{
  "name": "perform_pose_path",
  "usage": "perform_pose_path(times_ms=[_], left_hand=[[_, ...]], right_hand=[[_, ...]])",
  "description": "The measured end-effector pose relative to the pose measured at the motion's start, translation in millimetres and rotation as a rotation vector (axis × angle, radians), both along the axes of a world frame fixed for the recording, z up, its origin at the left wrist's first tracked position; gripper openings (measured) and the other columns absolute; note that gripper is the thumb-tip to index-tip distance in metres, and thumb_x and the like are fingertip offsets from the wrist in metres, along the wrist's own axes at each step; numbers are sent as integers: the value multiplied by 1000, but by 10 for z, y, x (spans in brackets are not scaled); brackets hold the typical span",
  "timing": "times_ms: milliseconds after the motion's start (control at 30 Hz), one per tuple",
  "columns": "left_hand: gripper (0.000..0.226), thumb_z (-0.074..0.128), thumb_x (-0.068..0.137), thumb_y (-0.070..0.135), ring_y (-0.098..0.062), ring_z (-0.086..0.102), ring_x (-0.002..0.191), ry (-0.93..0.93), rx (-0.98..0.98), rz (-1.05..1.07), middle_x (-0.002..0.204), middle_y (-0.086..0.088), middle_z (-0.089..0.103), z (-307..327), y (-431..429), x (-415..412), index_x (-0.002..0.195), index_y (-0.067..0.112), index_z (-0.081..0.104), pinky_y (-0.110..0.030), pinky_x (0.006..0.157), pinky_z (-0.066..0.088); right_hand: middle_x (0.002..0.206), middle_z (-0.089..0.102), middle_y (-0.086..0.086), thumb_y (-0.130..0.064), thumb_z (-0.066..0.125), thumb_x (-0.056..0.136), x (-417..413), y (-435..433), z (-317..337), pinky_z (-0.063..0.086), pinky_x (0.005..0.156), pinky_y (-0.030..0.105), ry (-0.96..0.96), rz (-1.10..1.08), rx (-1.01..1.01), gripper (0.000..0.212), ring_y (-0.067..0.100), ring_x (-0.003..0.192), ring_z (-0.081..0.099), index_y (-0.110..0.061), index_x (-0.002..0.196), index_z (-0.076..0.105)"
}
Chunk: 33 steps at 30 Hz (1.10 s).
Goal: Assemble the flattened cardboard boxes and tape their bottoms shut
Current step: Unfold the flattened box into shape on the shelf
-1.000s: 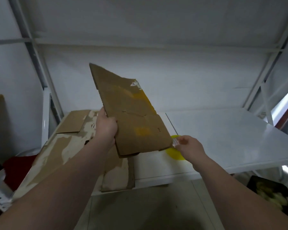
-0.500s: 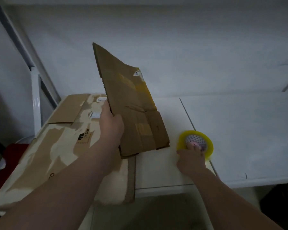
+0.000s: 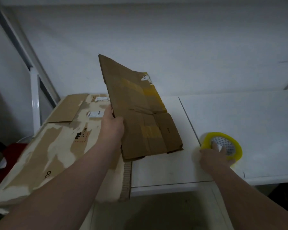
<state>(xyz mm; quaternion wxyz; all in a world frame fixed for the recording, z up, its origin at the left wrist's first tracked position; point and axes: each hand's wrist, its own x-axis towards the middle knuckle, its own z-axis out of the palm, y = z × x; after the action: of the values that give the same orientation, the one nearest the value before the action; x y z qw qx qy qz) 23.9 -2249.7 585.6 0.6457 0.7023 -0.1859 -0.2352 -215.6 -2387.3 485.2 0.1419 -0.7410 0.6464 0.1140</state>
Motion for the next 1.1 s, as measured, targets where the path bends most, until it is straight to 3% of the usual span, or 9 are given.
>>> perform_pose_path(times_ms=[167, 267, 400, 500, 633, 733, 867, 967, 1100], left_hand=[[48, 38, 94, -1, -25, 64, 97, -52, 61, -103, 110, -2, 66, 106, 24, -177, 128, 31, 51, -45, 82, 57], [57, 39, 97, -1, -23, 60, 101, -172, 86, -170, 107, 6, 60, 284, -9, -267, 139, 38, 37, -40, 83, 55], [63, 38, 98, 1, -20, 57, 101, -309, 137, -266, 119, 7, 54, 532, -70, -325, 144, 43, 30, -35, 80, 55], [65, 40, 96, 5, -19, 59, 99, -468, 222, -332, 127, 5, 57, 668, -74, -366, 142, 50, 30, -38, 85, 55], [63, 37, 95, 4, -21, 52, 118, -921, 354, -519, 139, 2, 51, 899, 19, -548, 146, 42, 30, -25, 92, 40], [62, 35, 93, -1, -19, 46, 126, -1051, 377, -693, 141, 2, 50, 977, 122, -730, 146, 33, 35, -17, 92, 30], [67, 40, 88, -5, -15, 45, 129, -995, 365, -874, 142, 7, 50, 798, 244, -772, 143, 34, 39, -20, 100, 31], [60, 46, 92, 6, -11, 46, 128, -972, 359, -949, 142, 10, 50, 700, 305, -797, 144, 33, 38, -24, 104, 35], [53, 48, 98, 29, -13, 47, 127, -929, 451, -946, 145, 8, 46, 611, 353, -844, 147, 36, 29, -22, 100, 35]], right_hand=[[157, -21, -2, -19, 44, 95, -131, -12, 69, 20, 108, 64, 3, -68, 70, 52, 37, 143, -16, -36, 144, 35], [158, -3, 8, -19, 42, 95, -92, 4, 266, 22, 111, 53, -70, 56, -30, 46, 38, 144, 2, -23, 141, 41], [147, 36, 11, -37, 45, 98, 144, 179, 841, 32, 108, 38, -611, 105, 54, 50, 29, 132, 38, -17, 144, 37], [130, 51, 1, -59, 52, 88, 340, 428, 1253, 50, 94, 43, -1037, -23, 414, 63, 21, 112, 52, -28, 141, 39], [122, 58, -6, -70, 50, 82, 478, 616, 1567, 55, 82, 40, -1290, -36, 607, 62, 21, 108, 59, -33, 131, 50], [110, 67, -1, -66, 59, 80, 496, 683, 1617, 58, 80, 44, -1435, -178, 596, 52, 22, 96, 65, -28, 114, 63], [114, 62, 6, -52, 66, 81, 363, 725, 1482, 59, 65, 43, -1407, -333, 478, 57, 21, 95, 60, -17, 124, 56], [106, 60, 8, -42, 61, 82, 266, 777, 1481, 58, 60, 38, -1344, -369, 382, 41, 26, 93, 61, -14, 113, 59], [106, 55, 10, -35, 53, 83, 234, 823, 1521, 59, 59, 39, -1131, -324, 126, 38, 33, 93, 59, -11, 113, 52]])
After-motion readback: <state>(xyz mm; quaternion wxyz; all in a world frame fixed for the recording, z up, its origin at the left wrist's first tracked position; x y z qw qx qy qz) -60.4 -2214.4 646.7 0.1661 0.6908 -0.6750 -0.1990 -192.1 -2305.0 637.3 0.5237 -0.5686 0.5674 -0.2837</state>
